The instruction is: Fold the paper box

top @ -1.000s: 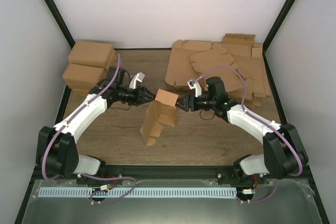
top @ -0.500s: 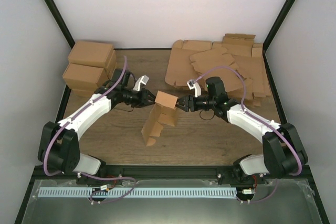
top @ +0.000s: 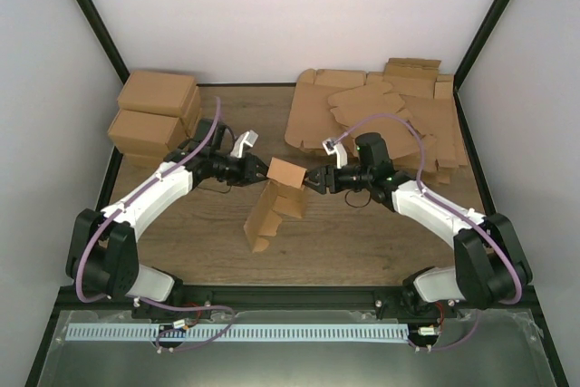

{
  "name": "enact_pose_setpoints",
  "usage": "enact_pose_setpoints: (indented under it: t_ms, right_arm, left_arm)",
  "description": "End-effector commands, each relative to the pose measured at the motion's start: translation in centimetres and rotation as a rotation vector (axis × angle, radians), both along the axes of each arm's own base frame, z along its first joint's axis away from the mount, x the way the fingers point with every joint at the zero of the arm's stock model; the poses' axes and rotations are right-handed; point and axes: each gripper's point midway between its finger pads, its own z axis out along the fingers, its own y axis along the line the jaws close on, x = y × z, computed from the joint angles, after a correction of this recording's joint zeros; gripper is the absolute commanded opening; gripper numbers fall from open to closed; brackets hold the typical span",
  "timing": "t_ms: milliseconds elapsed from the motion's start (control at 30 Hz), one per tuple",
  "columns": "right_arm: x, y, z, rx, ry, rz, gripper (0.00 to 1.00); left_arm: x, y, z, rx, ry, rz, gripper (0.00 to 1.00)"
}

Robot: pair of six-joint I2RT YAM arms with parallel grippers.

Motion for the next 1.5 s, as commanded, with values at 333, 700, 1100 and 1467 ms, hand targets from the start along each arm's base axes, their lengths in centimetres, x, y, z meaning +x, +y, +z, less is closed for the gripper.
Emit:
enact_pose_setpoints:
  t_ms: [333, 700, 1100, 1467]
  right_arm:
    - [-0.2, -1.0, 3.0, -0.043, -0.133, -0.019, 0.64]
    - [-0.7, -2.1, 5.0, -0.089, -0.246, -0.024, 0.68]
    - [0.9, -0.4, 10.4, -0.147, -0.453, 0.028, 0.73]
    - [1.7, 3.0, 6.5, -0.370, -0.469, 0.083, 0.64]
  left_arm:
    - [0.0, 0.7, -2.2, 0.089, 0.013, 0.011, 0.22]
    - [0.0, 0.8, -2.2, 0.094, 0.010, 0.011, 0.22]
    - [0.4, 0.7, -0.3, 0.072, -0.035, 0.027, 0.26]
    - [0.5, 1.2, 2.2, 0.076, -0.092, 0.057, 0.35]
